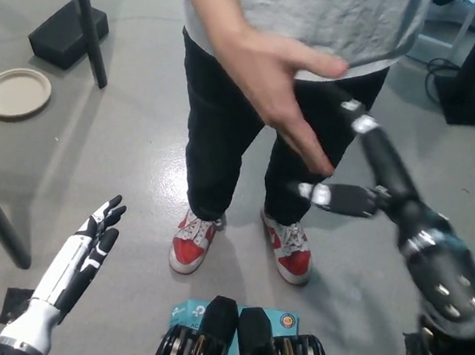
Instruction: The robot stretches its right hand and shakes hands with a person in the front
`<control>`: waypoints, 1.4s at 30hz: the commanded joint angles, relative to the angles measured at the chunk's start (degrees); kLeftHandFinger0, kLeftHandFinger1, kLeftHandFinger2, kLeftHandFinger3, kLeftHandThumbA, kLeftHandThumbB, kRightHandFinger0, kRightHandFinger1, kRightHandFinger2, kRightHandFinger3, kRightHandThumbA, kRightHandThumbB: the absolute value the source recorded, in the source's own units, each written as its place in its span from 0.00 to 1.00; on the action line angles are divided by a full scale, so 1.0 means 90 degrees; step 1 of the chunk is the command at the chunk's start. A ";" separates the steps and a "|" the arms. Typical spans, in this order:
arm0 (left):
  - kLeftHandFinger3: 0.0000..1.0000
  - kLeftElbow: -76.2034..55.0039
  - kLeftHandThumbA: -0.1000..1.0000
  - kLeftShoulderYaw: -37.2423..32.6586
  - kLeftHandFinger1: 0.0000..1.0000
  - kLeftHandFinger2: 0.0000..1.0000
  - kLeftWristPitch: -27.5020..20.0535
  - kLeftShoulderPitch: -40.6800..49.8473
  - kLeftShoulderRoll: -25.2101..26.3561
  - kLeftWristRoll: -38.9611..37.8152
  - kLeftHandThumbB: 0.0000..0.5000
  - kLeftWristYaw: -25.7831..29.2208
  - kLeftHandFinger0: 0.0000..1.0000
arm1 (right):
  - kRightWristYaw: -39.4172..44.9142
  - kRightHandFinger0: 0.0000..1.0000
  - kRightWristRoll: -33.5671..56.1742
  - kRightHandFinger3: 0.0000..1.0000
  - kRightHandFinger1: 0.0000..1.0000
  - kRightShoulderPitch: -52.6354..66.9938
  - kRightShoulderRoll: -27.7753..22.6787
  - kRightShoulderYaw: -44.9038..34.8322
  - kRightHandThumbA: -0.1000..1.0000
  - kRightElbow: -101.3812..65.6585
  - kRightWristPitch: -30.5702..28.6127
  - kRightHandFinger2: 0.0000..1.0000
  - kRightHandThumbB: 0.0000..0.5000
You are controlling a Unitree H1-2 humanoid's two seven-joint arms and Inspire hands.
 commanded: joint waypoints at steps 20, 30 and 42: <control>1.00 -0.0152 1.00 0.0041 1.00 1.00 -0.0219 0.0147 0.0000 0.0080 0.17 0.0102 1.00 | 0.0310 1.00 0.2602 1.00 1.00 0.1732 0.0419 -0.1786 1.00 0.1908 -0.2546 1.00 0.54; 1.00 -0.0132 1.00 0.0041 1.00 1.00 -0.0203 0.0207 -0.0005 0.0029 0.15 0.0065 1.00 | 0.0186 1.00 0.2213 1.00 1.00 0.1919 0.0346 -0.1541 1.00 0.2137 -0.2862 1.00 0.63; 1.00 -0.0164 1.00 0.0054 1.00 1.00 -0.0186 0.0244 0.0013 -0.0001 0.13 0.0040 1.00 | 0.0102 1.00 0.1994 1.00 1.00 0.1968 0.0231 -0.1289 1.00 0.2014 -0.2778 1.00 0.61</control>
